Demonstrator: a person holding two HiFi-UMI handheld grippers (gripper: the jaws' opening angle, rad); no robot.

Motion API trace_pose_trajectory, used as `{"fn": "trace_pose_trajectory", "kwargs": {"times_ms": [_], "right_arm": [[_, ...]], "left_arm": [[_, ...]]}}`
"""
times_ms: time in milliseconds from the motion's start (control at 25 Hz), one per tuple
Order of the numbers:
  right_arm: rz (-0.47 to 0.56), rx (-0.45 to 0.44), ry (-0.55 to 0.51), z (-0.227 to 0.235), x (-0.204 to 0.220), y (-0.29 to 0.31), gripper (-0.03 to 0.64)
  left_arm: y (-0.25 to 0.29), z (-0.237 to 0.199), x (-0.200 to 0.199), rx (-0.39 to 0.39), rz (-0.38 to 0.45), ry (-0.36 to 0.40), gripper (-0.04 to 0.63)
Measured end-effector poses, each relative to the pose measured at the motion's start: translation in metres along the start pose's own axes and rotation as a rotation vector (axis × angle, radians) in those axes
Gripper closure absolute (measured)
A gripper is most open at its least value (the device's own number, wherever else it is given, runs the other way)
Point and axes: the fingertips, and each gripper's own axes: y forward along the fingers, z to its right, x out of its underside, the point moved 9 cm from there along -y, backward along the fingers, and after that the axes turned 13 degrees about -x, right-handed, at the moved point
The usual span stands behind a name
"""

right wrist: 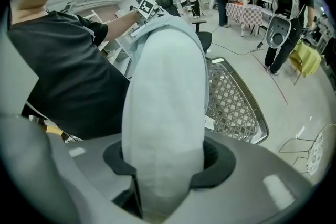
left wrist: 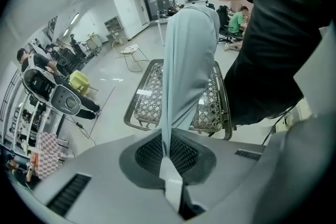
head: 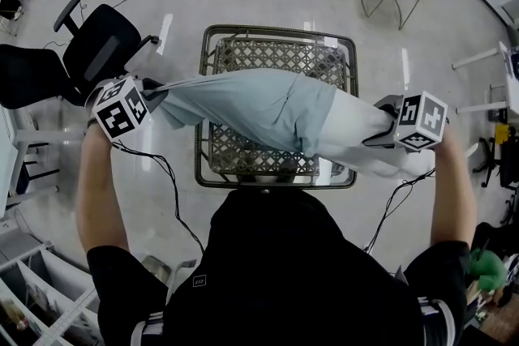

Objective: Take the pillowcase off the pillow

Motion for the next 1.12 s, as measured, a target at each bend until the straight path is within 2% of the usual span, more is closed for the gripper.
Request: {"fn": "trace_pose_trajectory", "kwargs": {"times_ms": [120, 200, 320, 480, 680, 880, 1120], "right_arm": [[-0.017, -0.003, -0.001, 0.008, 0.0, 0.013, 0.358], [-0.037, 0.008, -0.006, 0.015, -0.004, 0.021, 0.332], [-0.076, 0.027, -0.027, 0.018, -0.013, 0.029, 0.29], [-0.093, 0.015, -0.038, 0.012, -0.014, 0.039, 0.251], [-0.069, 0.042, -0.041, 0.006, -0.016, 0.047, 0.205], [-0.041, 0.078, -0.035, -0.003, -0.018, 0.051, 0.174], [-0.043, 0.103, -0.061, -0.013, -0.017, 0.055, 0.166]], "left_arm": [[0.009, 0.009, -0.002, 0.043, 0.0, -0.004, 0.586], [0.012, 0.015, -0.01, 0.042, 0.026, -0.005, 0.573], [0.003, 0.018, -0.035, -0.009, 0.105, 0.002, 0.418], [-0.012, 0.024, -0.08, -0.052, 0.199, 0.091, 0.34], [-0.011, 0.038, -0.122, 0.012, 0.266, 0.198, 0.317], [-0.004, 0.042, -0.144, 0.041, 0.275, 0.248, 0.314], [0.007, 0.038, -0.142, 0.107, 0.271, 0.206, 0.285]]}}
